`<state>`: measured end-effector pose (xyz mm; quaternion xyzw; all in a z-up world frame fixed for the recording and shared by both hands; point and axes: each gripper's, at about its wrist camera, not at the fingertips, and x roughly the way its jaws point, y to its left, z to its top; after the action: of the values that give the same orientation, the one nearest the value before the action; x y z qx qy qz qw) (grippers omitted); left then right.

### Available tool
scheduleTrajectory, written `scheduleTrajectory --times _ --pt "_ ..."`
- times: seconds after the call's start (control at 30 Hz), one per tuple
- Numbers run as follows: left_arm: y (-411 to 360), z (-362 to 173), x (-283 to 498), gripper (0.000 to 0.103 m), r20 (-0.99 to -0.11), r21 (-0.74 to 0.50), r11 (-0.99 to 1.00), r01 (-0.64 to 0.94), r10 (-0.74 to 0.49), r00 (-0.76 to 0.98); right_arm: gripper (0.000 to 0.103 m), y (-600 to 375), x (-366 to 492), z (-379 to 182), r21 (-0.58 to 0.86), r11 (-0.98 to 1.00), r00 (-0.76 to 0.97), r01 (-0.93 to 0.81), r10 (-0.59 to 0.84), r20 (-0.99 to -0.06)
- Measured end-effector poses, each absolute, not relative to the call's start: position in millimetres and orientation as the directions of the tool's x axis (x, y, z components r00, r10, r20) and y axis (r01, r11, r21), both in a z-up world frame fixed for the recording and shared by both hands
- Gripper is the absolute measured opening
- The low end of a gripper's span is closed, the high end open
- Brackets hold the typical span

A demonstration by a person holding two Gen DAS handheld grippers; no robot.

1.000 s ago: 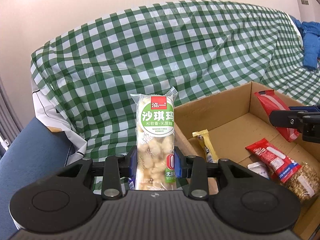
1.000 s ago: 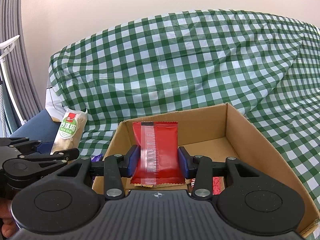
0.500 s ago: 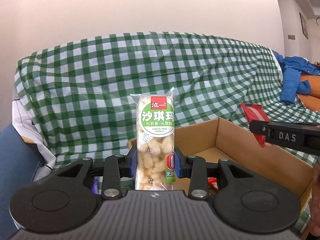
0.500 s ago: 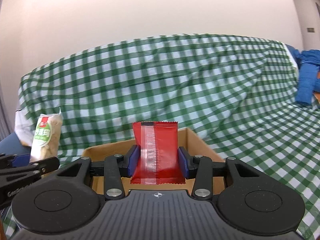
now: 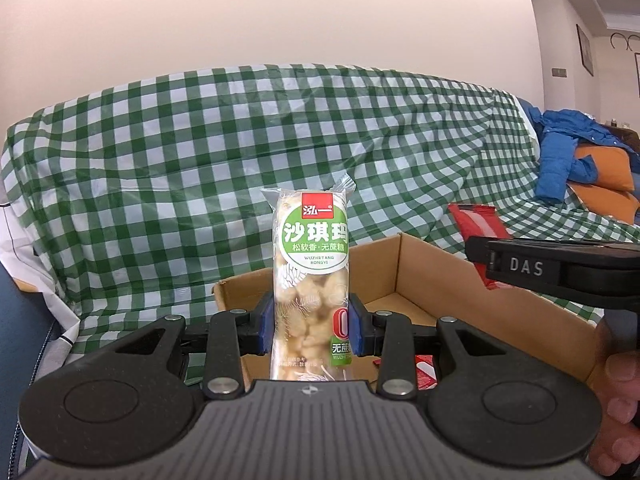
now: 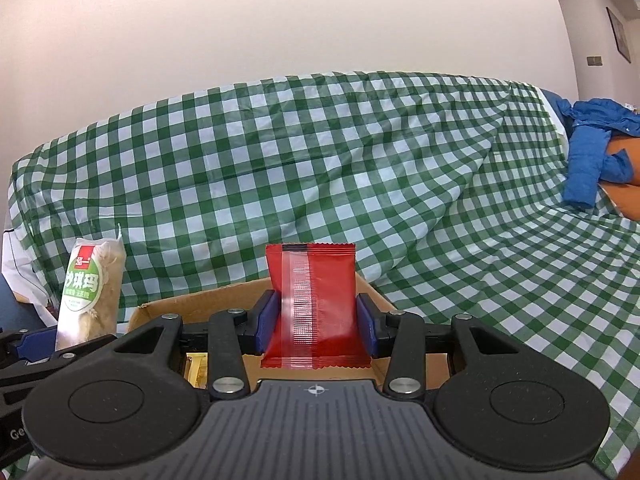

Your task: Organize snacks

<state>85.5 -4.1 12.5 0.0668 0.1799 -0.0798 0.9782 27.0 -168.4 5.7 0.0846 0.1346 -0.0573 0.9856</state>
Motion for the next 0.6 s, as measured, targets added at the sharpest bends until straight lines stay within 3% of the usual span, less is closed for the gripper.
scheduleTrajectory --times 0.6 --pt "-7.0 11.7 86.9 0.039 -0.364 0.104 0.977 0.188 -0.139 0.921 0.044 -168.8 30.6 4.2 0.152 0.979 0.959 0.135 -0.09 -0.27"
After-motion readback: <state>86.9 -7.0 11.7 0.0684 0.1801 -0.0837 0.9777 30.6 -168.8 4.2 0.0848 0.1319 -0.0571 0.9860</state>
